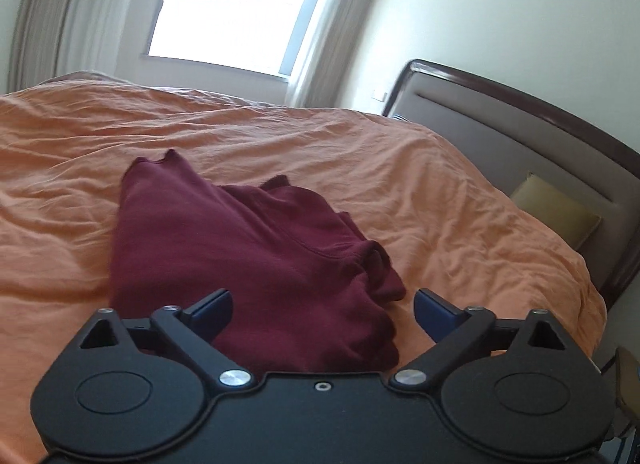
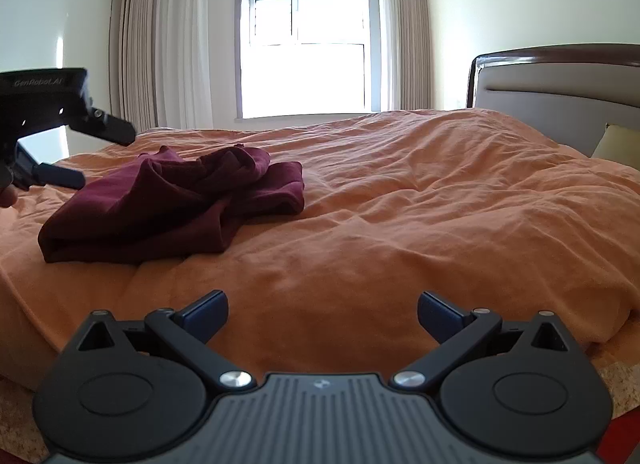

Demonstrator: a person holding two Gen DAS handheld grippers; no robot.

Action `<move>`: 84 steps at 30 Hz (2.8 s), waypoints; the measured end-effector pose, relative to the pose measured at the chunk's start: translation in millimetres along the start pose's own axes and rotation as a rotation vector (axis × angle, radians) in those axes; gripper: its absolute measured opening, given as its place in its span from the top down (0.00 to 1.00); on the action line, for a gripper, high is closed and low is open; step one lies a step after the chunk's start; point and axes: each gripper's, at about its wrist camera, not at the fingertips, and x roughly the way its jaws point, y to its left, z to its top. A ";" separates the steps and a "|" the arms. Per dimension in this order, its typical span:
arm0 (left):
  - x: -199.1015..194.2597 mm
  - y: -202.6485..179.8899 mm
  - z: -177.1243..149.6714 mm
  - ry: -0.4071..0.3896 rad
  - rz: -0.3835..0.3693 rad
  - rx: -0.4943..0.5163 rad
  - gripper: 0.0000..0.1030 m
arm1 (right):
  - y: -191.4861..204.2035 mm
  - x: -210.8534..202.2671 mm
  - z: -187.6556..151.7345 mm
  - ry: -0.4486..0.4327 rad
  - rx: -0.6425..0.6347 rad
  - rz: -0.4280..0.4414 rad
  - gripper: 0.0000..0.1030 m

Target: Fold small clothes

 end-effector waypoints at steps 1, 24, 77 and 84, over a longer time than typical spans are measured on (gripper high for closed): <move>-5.2 5.9 0.2 -0.010 0.028 -0.023 0.01 | 0.3 1.9 4.0 -0.010 -0.003 0.008 0.00; -17.4 87.4 -30.9 -0.002 0.286 -0.273 0.01 | 33.0 108.1 85.1 -0.011 -0.049 0.149 0.55; -22.1 84.4 -18.2 -0.029 0.252 -0.310 0.01 | 13.5 76.4 81.3 -0.107 -0.073 0.162 0.20; -1.9 85.1 -11.6 0.008 0.311 -0.287 0.01 | 9.0 139.5 99.7 0.021 0.069 0.210 0.55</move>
